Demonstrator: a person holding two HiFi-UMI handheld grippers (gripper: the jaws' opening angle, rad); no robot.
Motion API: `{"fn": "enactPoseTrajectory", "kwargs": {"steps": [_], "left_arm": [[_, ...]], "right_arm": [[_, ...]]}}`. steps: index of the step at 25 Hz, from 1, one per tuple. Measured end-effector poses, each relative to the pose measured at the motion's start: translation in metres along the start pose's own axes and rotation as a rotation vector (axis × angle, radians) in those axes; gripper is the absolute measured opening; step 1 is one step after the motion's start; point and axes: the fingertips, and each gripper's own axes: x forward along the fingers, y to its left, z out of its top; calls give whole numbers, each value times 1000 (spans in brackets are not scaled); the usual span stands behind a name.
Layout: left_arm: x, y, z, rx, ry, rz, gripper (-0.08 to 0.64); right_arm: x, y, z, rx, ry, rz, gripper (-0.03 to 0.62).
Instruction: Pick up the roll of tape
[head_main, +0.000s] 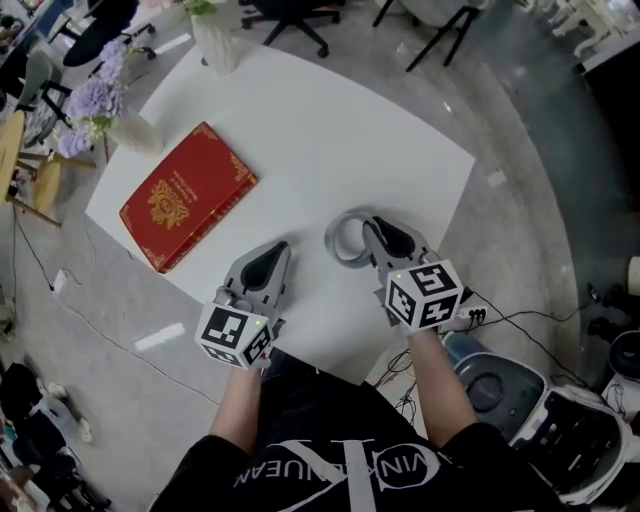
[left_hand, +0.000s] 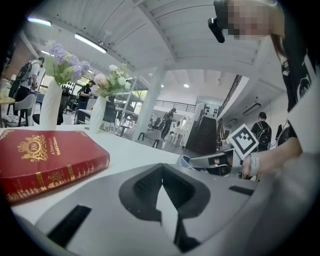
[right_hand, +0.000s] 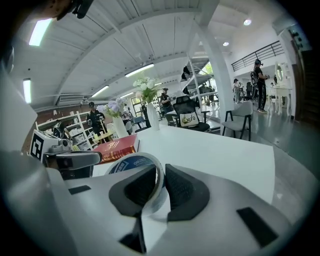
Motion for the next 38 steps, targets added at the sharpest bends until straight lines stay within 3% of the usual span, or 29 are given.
{"fn": "enactPoseTrajectory", "kwargs": {"steps": [38], "left_arm": [[-22, -43, 102, 125, -189, 28, 2]], "right_arm": [[-90, 12, 84, -77, -279, 26, 69]]}}
